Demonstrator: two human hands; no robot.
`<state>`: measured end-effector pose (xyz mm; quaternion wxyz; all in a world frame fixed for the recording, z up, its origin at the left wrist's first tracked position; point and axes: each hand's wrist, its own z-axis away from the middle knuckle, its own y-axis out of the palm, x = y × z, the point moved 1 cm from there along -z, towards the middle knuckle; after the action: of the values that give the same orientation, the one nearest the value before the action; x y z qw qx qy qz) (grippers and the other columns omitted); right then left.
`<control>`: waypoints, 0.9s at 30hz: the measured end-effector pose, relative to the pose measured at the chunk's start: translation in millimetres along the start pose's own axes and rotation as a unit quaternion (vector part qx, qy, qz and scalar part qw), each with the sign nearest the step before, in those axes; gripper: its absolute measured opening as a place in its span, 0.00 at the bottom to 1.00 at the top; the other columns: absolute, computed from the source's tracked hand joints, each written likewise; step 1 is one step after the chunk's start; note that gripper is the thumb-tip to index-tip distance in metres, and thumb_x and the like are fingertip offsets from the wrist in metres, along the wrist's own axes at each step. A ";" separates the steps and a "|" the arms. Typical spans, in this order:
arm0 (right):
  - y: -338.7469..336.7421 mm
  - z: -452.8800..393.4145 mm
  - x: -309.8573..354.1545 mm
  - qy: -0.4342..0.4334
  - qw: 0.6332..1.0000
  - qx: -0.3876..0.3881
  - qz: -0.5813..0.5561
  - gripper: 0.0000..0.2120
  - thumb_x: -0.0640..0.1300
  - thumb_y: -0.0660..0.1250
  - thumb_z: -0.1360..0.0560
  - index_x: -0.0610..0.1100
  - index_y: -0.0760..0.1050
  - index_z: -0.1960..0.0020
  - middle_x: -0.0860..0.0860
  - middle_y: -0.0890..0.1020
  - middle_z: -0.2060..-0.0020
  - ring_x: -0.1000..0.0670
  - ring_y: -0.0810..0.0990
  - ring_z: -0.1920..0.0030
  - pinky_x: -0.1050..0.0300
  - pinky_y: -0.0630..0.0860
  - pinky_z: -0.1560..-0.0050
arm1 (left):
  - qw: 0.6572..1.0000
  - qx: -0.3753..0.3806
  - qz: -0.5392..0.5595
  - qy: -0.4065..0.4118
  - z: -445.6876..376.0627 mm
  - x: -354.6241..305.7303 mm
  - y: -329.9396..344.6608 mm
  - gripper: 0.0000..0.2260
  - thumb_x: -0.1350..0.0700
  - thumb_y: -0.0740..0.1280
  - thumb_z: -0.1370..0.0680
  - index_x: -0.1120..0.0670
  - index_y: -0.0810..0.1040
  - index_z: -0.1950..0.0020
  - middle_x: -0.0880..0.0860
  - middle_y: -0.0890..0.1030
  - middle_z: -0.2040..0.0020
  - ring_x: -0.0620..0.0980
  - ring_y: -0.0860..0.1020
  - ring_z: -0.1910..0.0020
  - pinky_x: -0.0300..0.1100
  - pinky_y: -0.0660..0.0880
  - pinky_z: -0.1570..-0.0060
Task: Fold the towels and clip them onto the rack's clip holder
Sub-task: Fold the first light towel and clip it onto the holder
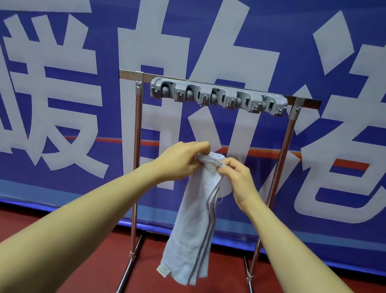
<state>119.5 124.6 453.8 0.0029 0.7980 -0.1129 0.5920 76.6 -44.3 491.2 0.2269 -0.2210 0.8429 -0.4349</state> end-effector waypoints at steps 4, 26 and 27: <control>-2.4 1.1 5.3 -0.030 0.999 -0.025 0.026 0.03 0.33 0.63 0.26 0.36 0.76 0.56 0.43 0.79 0.61 0.49 0.75 0.59 0.61 0.72 0.59 | 0.999 0.016 0.024 -0.014 2.8 -2.7 -3.4 0.06 0.62 0.64 0.24 0.57 0.71 0.48 0.55 0.80 0.53 0.56 0.76 0.55 0.50 0.74 0.58; -4.6 -26.9 20.8 -0.172 0.921 -0.056 0.344 0.09 0.46 0.57 0.21 0.54 0.74 0.44 0.53 0.78 0.54 0.46 0.70 0.47 0.60 0.56 0.54 | 0.987 -0.080 0.091 -0.108 4.8 0.1 1.8 0.12 0.53 0.68 0.26 0.56 0.67 0.51 0.55 0.77 0.61 0.57 0.75 0.61 0.51 0.73 0.64; -4.0 -29.2 21.4 -0.173 0.929 -0.057 0.322 0.09 0.46 0.57 0.21 0.53 0.74 0.45 0.52 0.79 0.53 0.45 0.71 0.47 0.59 0.59 0.51 | 0.978 -0.096 0.137 -0.127 7.0 -0.8 4.1 0.14 0.54 0.69 0.26 0.54 0.65 0.49 0.55 0.78 0.60 0.56 0.76 0.61 0.51 0.74 0.63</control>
<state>98.5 128.7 483.2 -0.1617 0.8072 -0.3965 0.4062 80.6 -46.2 484.3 0.3678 -0.1776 0.8670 -0.2854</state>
